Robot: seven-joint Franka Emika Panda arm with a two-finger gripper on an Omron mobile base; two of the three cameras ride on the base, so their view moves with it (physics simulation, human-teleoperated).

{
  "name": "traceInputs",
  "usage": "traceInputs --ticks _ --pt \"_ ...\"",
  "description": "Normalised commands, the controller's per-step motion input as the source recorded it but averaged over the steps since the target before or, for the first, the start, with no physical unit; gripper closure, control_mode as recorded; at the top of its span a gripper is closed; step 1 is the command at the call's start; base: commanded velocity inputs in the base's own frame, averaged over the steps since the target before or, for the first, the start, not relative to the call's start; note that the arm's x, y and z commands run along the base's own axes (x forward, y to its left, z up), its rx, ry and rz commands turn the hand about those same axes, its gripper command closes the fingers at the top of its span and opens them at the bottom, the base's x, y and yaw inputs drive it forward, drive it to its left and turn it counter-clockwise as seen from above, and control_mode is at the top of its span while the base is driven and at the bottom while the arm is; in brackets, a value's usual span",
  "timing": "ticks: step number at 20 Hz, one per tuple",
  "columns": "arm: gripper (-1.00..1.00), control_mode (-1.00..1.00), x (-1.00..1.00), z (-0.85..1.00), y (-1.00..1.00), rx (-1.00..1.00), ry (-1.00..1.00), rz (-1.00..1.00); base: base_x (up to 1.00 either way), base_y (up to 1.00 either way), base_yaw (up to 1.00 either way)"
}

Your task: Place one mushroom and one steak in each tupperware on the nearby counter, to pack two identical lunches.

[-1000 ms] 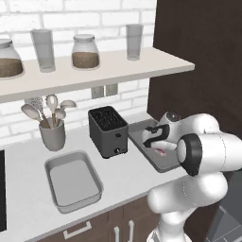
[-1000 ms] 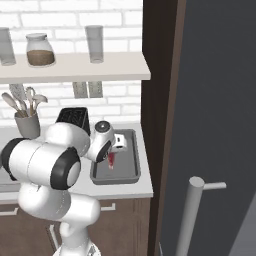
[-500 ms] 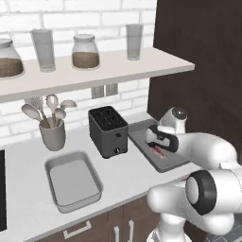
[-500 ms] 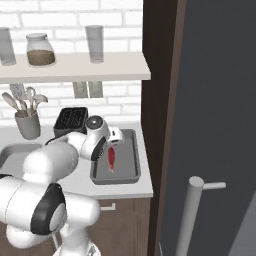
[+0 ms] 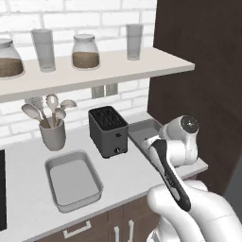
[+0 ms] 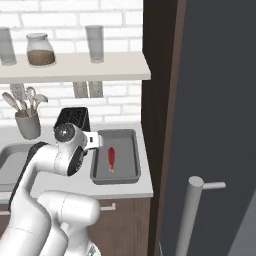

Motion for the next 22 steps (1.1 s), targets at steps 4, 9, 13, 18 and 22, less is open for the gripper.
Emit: traceInputs --ticks 4,9,13,18,22 --pt "-1.00 -1.00 -0.99 0.61 0.18 0.08 -0.08 0.00 0.00 0.00 0.00" --pt "-1.00 -1.00 -0.90 0.48 0.16 0.00 -0.10 0.00 0.00 0.00 0.00" --pt "-1.00 1.00 -0.71 0.03 0.05 -0.01 0.00 -0.01 -0.25 -0.01 -0.01" --pt "-1.00 1.00 0.00 0.00 0.00 0.00 0.00 0.00 -1.00 -0.21 -0.10" --pt "-1.00 1.00 0.00 0.00 0.00 0.00 0.00 0.00 -1.00 -0.37 -0.13"
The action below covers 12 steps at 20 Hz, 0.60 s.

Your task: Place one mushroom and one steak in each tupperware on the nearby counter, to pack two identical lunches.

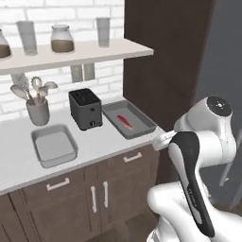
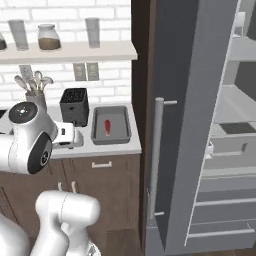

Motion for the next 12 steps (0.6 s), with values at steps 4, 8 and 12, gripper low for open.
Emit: traceInputs --ticks 4,8,12 --pt "-1.00 1.00 0.00 0.00 0.00 0.00 0.00 0.00 -0.94 -0.49 -0.33" --pt "-1.00 1.00 0.00 0.00 0.00 0.00 0.00 0.00 -0.51 -0.34 -0.47" --pt "-1.00 1.00 0.00 0.00 0.00 0.00 0.00 0.00 -0.30 -0.28 -0.53"
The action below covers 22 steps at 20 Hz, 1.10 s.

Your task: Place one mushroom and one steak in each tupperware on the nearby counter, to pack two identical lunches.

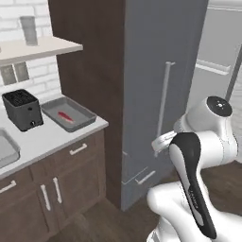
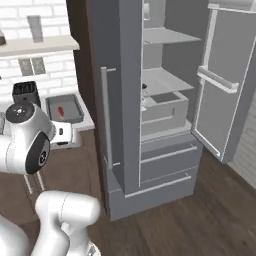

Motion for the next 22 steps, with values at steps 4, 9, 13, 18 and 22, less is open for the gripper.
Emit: traceInputs --ticks 4,9,13,18,22 --pt "-1.00 1.00 0.00 0.00 0.00 0.00 0.00 0.00 0.00 -0.17 -0.64" --pt "-1.00 1.00 0.00 0.00 0.00 0.00 0.00 0.00 0.09 -0.18 -0.69" --pt "-1.00 1.00 0.00 0.00 0.00 0.00 0.00 0.00 0.26 -0.01 -0.81" --pt "-1.00 1.00 0.00 0.00 0.00 0.00 0.00 0.00 0.25 -0.02 -0.80" --pt "-1.00 1.00 0.00 0.00 0.00 0.00 0.00 0.00 0.13 -0.13 -0.75"
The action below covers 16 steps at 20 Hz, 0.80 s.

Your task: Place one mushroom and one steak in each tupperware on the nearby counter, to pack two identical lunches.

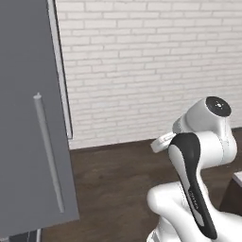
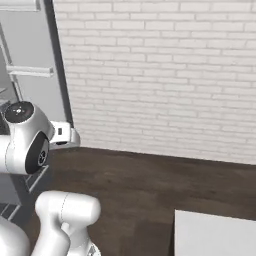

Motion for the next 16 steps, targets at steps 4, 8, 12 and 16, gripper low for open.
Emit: traceInputs --ticks 4,8,12,16 --pt "-1.00 1.00 0.00 0.00 0.00 0.00 0.00 0.00 0.07 -0.36 -0.63" --pt "-1.00 1.00 0.00 0.00 0.00 0.00 0.00 0.00 0.73 0.03 -0.26" --pt "-1.00 1.00 0.00 0.00 0.00 0.00 0.00 0.00 1.00 0.48 0.16" --pt "-1.00 1.00 0.00 0.00 0.00 0.00 0.00 0.00 1.00 0.63 0.43"
